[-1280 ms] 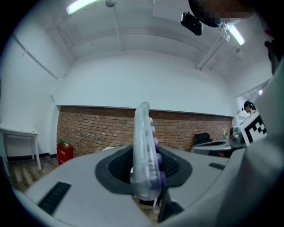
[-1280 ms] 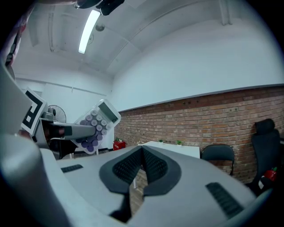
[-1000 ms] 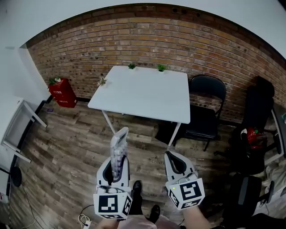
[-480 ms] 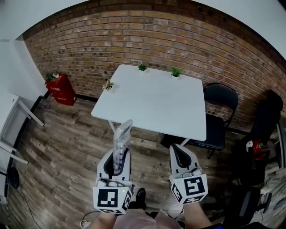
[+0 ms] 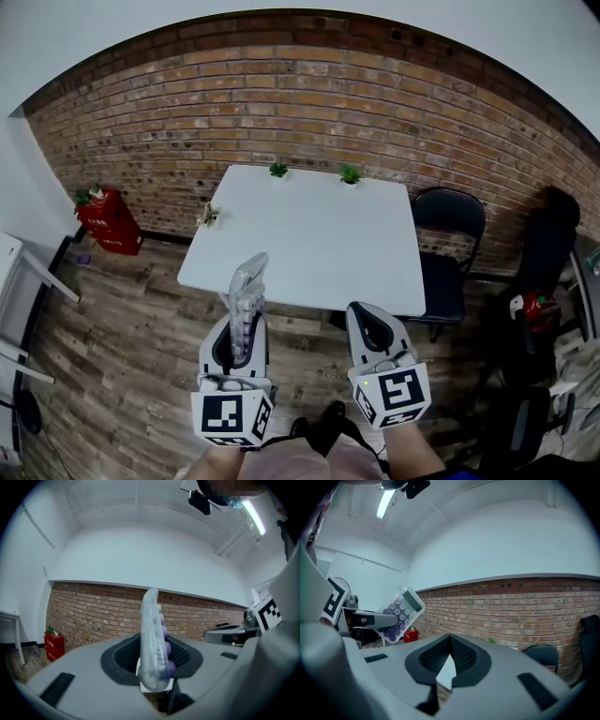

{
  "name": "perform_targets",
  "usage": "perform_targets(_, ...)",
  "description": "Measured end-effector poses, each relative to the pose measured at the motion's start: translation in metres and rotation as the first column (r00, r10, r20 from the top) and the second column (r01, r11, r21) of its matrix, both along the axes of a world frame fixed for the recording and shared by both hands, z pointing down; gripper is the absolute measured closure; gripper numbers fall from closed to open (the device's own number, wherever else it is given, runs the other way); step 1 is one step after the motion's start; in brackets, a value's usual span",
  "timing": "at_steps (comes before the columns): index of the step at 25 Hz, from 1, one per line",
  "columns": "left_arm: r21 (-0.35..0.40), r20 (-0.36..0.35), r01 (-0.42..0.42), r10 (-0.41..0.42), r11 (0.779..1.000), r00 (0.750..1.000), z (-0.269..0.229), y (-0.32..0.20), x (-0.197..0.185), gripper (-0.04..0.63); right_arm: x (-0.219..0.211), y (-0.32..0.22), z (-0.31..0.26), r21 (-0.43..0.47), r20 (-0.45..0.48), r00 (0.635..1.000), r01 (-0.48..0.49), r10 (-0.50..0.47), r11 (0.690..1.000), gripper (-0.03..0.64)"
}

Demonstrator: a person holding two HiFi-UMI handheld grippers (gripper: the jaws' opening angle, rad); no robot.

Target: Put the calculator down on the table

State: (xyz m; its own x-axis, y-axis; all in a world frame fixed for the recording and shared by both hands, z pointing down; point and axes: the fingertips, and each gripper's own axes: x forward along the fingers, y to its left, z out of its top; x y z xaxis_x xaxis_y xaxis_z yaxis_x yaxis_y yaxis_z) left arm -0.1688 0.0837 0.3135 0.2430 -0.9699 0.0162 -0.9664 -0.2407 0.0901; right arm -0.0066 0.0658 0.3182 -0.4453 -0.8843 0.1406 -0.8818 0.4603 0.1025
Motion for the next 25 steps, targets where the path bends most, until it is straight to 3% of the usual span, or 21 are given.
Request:
perform_targets(11, -0.071, 0.014, -0.061, 0.062, 0.996, 0.998, 0.03, -0.068, 0.038, 0.462, 0.033, -0.061, 0.028, -0.05, 0.029, 0.998, -0.048, 0.05, 0.998, 0.615)
perform_targets(25, -0.126, 0.06, -0.049, 0.057, 0.991, 0.997, 0.043, -0.225, 0.099, 0.462, 0.091, -0.225, 0.042, -0.087, 0.08, 0.996, -0.03, 0.037, 0.996, 0.615)
